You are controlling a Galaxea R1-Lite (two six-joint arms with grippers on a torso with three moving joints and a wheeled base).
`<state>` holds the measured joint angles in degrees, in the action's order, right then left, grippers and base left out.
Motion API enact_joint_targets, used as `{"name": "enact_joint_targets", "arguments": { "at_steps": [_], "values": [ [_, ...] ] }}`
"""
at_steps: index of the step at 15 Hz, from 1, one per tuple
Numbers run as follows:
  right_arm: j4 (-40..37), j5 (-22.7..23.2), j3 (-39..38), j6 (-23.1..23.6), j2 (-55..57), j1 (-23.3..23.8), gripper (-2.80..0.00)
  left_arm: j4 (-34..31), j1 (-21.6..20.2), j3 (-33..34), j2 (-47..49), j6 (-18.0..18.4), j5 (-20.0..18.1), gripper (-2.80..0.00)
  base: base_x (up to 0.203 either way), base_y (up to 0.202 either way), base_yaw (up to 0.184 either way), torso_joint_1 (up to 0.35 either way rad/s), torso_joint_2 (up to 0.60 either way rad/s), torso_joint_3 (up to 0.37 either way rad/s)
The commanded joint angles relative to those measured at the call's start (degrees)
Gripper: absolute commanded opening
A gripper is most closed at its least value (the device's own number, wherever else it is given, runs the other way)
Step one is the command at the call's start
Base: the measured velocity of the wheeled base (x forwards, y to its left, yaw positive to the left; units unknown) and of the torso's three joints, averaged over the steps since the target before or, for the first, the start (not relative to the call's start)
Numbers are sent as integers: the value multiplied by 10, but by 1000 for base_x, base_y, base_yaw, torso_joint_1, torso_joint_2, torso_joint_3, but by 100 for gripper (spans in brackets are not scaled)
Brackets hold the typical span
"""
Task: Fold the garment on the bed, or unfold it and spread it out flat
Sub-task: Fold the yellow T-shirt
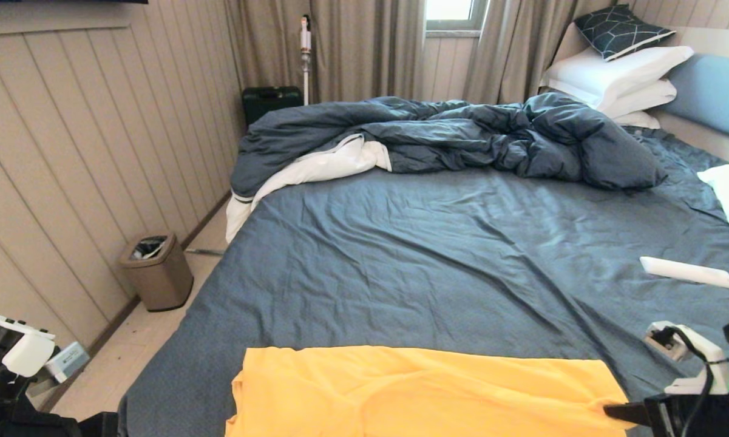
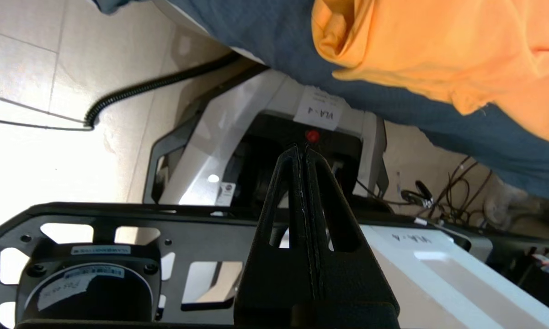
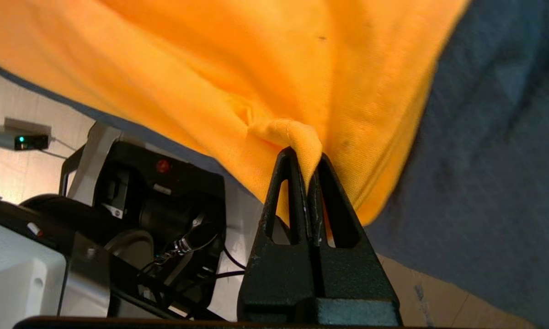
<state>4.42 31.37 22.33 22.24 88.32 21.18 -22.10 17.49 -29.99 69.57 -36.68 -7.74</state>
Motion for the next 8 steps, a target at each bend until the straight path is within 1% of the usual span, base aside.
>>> {"name": "enact_joint_targets", "arguments": {
  "at_steps": [1,3,6,8],
  "values": [
    [2,1,-4,4,15,27,-280,-1,0,2,3,-2,-2,-280,0,0,0,0,0,0],
    [17,1,-4,8,38,51,-280,0,0,2,5,-2,-4,-280,0,0,0,0,0,0],
    [32,1,-10,8,60,52,-280,-1,0,4,4,-2,-5,-280,0,0,0,0,0,0],
    [59,1,-22,7,71,51,-280,0,0,7,0,-2,-4,-280,0,0,0,0,0,0]
  ]
}}
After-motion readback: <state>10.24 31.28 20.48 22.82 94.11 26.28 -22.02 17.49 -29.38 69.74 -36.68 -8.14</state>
